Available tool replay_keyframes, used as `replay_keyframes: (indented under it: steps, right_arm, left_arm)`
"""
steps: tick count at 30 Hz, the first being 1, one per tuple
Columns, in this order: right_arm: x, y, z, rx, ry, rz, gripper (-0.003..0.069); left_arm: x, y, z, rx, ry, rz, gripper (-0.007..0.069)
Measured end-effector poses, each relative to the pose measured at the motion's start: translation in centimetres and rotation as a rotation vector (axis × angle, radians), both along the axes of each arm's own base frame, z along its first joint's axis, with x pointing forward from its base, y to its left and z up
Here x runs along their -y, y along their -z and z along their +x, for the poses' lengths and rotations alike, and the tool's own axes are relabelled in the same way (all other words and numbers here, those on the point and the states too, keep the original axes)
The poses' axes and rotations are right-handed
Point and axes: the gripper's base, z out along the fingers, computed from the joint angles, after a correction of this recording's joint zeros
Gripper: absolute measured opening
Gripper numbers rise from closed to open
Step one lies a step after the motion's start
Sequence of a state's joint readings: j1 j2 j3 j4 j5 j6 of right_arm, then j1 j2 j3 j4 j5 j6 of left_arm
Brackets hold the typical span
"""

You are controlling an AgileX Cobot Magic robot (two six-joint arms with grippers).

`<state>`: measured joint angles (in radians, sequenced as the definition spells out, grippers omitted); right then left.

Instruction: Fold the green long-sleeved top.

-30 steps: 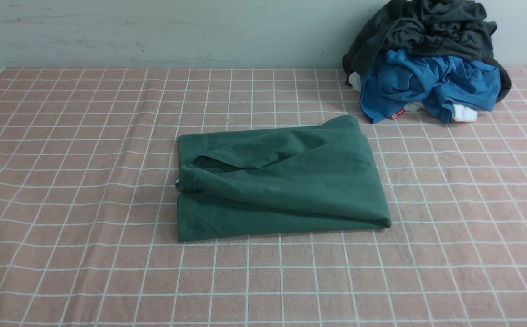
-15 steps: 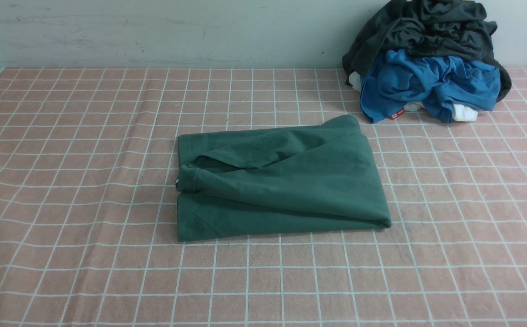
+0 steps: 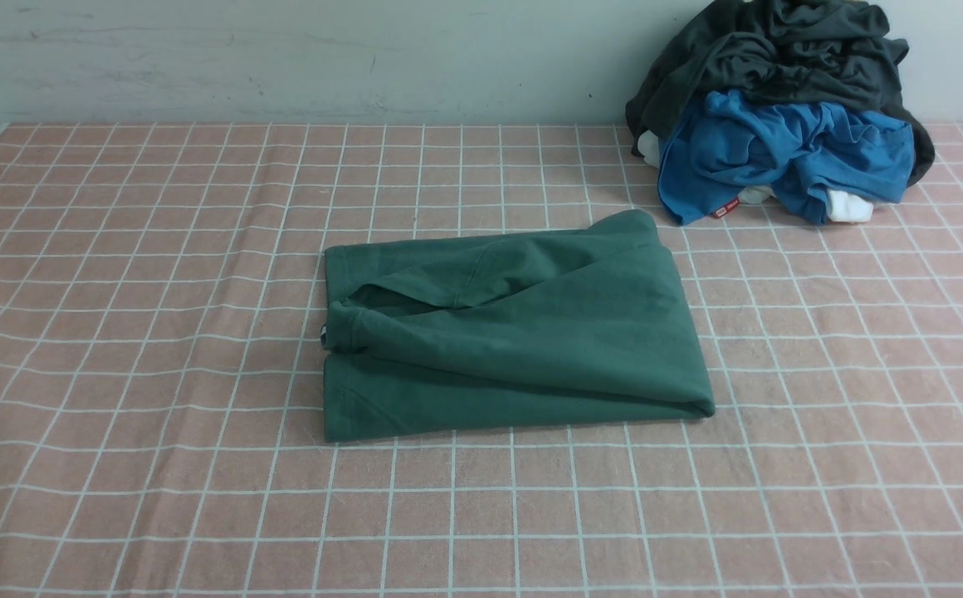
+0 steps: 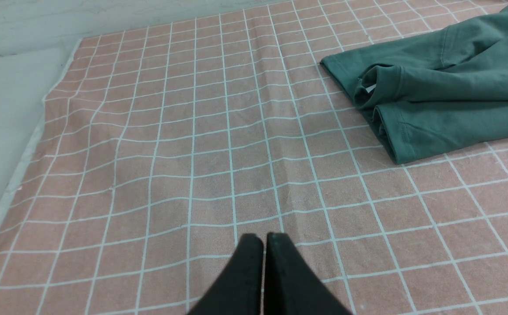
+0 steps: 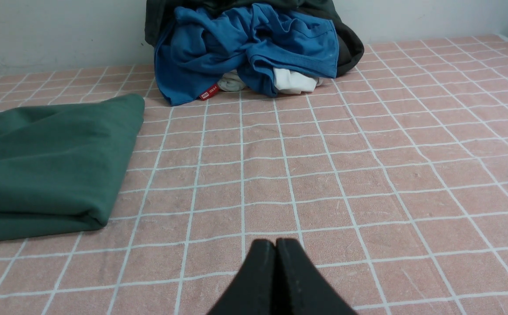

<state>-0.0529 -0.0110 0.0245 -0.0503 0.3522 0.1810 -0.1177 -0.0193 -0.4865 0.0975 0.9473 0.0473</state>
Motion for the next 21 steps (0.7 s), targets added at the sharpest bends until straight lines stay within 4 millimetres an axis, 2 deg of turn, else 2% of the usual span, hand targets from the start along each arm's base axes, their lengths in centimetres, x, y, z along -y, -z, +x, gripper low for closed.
replay_keyframes:
  steps: [15,17,21]
  right_arm:
    - [0.0,0.0,0.0,0.000,0.000,0.000,-0.0014]
    - [0.0,0.0,0.0,-0.001,0.000,0.000,-0.0014]
    - [0.0,0.0,0.0,-0.001,0.000,-0.001,-0.0014]
  left_arm:
    - [0.2,0.5,0.6,0.023,0.010,-0.012,-0.0003]
    - [0.5,0.9,1.2,0.061,0.028,-0.036,-0.0003]
    - [0.8,3.7,3.3,0.124,0.031,-0.025,-0.0003]
